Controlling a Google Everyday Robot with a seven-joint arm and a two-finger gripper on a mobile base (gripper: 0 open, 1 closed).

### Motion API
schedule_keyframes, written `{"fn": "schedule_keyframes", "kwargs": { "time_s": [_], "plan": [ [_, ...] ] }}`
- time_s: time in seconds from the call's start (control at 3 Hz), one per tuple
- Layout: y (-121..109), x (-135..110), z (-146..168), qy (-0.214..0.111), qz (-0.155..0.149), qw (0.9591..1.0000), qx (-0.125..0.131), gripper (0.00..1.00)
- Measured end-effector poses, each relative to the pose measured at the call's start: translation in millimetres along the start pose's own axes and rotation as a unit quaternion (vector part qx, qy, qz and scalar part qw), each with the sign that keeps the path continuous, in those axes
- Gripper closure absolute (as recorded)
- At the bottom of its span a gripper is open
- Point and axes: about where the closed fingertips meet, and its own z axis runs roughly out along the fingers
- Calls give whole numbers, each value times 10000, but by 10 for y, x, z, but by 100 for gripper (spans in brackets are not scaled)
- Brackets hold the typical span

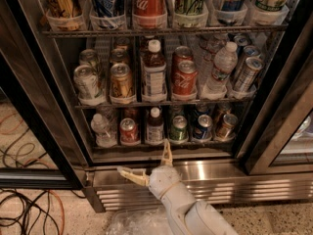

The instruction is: Pick coke can from bottom shelf of fridge

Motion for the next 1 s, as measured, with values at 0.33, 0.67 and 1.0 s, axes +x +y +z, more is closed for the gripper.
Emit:
{"fn": "schedule_keyframes", "kwargs": {
  "time_s": [0.33,0.67,1.0],
  "plan": [
    [-216,231,206,-59,-131,9999,65,0],
    [-217,327,252,-53,-149,9999,36,0],
    [-225,491,296,3,-279,9996,89,0]
  ]
}}
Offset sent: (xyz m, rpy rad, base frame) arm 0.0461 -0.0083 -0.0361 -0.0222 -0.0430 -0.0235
